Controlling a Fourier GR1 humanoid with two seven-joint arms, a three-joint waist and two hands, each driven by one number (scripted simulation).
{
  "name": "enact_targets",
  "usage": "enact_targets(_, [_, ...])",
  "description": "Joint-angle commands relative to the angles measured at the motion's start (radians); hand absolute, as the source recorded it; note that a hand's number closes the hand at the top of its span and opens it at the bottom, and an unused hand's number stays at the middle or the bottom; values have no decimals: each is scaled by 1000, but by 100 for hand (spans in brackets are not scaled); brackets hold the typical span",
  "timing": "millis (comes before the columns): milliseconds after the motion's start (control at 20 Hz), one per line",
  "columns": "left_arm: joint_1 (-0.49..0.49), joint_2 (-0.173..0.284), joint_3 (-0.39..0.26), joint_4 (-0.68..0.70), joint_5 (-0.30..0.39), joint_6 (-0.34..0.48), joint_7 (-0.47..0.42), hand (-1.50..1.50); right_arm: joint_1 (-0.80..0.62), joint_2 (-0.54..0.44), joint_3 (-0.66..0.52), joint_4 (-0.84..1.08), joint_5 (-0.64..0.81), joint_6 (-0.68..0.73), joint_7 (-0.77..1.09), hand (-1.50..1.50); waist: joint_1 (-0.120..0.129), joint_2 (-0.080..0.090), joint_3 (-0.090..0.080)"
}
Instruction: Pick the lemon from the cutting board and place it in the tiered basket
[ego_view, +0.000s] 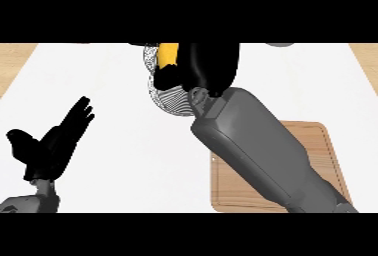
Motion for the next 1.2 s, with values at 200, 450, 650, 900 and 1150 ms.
enact_targets(200, [-76, -3, 15, 25, 1, 16, 55, 0, -87, 6, -8, 286, -86, -190, 50, 150, -2, 3, 1])
enact_targets(450, [9, 0, 19, -14, -10, -4, -6, 0, -145, 6, 18, 429, -131, -274, -12, 150, 0, 1, 0])
enact_targets(650, [-52, 1, 36, 24, 3, -7, 17, 0, -209, 6, 55, 522, -147, -309, 11, 150, -1, 2, 0])
enact_targets(900, [-83, 19, 55, 37, 10, -18, 40, 0, -224, 6, 36, 635, -137, -402, -66, 150, -7, 2, 1])
enact_targets(1150, [-44, -18, 19, 22, -17, -7, -8, 0, -254, 6, 16, 722, -107, -622, -84, 150, 17, 9, 0])
